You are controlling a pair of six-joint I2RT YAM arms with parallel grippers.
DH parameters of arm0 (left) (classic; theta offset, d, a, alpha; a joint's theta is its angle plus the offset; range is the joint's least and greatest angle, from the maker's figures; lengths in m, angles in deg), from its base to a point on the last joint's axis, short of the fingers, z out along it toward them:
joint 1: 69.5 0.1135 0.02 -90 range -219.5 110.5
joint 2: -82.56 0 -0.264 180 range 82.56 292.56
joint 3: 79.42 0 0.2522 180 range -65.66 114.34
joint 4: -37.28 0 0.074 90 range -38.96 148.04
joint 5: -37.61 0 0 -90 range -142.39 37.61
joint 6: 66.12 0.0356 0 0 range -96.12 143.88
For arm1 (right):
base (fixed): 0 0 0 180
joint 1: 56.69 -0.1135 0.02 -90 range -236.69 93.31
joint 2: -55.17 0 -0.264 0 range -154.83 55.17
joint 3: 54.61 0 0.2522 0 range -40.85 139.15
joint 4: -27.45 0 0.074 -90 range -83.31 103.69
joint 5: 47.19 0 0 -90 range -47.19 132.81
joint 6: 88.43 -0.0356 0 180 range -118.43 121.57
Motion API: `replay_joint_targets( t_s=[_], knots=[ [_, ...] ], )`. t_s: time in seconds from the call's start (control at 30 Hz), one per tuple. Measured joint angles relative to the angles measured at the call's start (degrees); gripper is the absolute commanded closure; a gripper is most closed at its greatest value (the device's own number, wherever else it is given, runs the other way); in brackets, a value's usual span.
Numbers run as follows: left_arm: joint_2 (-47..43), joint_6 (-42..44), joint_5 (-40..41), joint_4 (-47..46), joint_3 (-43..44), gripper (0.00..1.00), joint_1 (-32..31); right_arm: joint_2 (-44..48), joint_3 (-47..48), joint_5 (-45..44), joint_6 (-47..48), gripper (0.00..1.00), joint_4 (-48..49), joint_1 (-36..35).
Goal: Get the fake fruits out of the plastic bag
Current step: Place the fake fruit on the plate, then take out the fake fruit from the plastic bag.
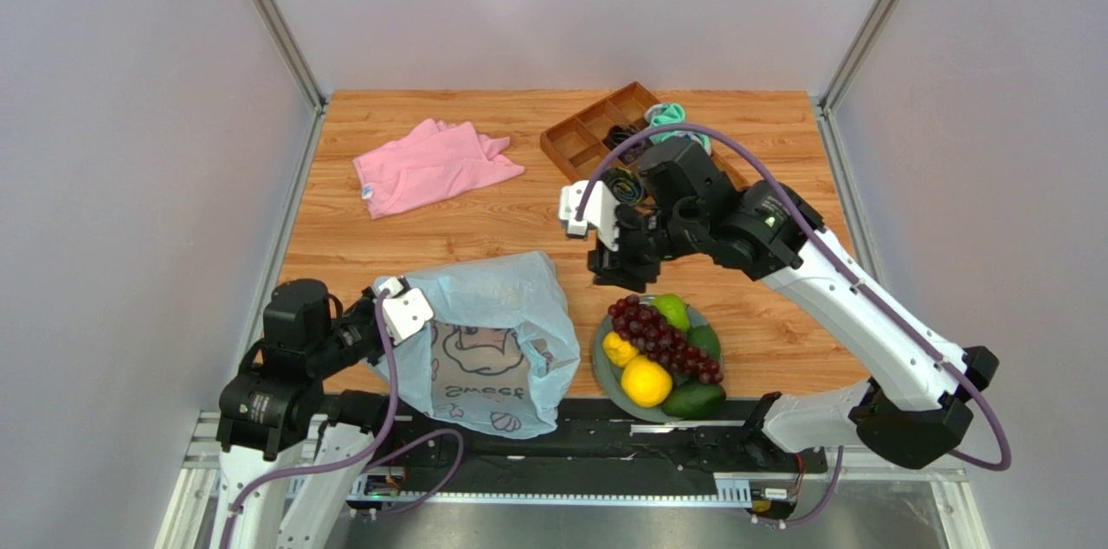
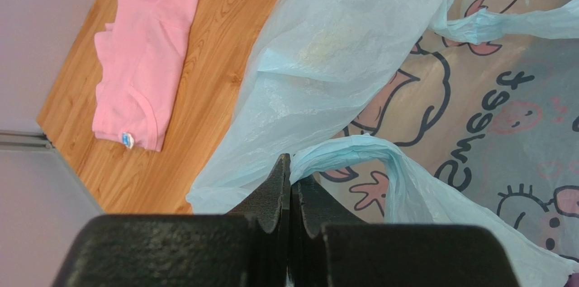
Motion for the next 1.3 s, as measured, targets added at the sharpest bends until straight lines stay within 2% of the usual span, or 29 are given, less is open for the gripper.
replay_joint_targets(
  t_s=[0.13,0.3,0.43,0.6,0.67,0.8,0.87,1.03,1.2,1.23,1.3],
  knots=[
    [0.46,-1.38,0.0,0.11,0.04,1.0,0.0,-4.17,1.97,5.75,-0.85,0.7,6.71,-6.8],
    [4.79,-4.13,-0.26,0.22,2.34,1.0,0.0,-13.55,-2.58,10.16,-0.44,0.77,16.35,-10.82],
    [8.15,-5.2,-0.66,0.9,6.45,1.0,0.0,-21.49,-2.93,11.47,-0.24,0.79,20.72,-13.29],
    [11.02,-5.6,-1.88,4.39,12.28,1.0,0.0,-25.79,-2.95,10.05,-0.44,0.87,25.92,-17.4],
    [12.35,-6.34,-2.36,6.16,14.86,1.0,0.0,-26.12,-3.91,7.41,-0.92,0.85,29.94,-18.49],
    [14.19,-7.34,-3.17,9.03,18.4,1.0,0.04,-26.53,-8.22,-3.26,-1.97,0.72,39.95,-19.34],
    [14.67,-7.67,-3.69,10.19,19.52,1.0,0.04,-28.06,-8.66,-8.13,-1.75,0.69,42.4,-19.32],
    [15.02,-7.52,-4.85,13.6,21.62,1.0,0.31,-32.5,-8.68,-15.96,0.09,0.65,46.25,-18.86],
    [13.75,-6.62,-5.4,15.52,22.1,1.0,0.31,-36.2,-8.57,-19.87,0.42,0.6,47.67,-18.82],
    [12.98,-6.27,-5.44,15.78,22.1,1.0,0.31,-37.09,-8.35,-20.52,0.46,0.57,48.04,-18.82],
    [11.56,-5.79,-5.7,16.35,22.03,1.0,0.31,-38.99,-7.78,-22.14,0.81,0.45,49.33,-18.84]
  ],
)
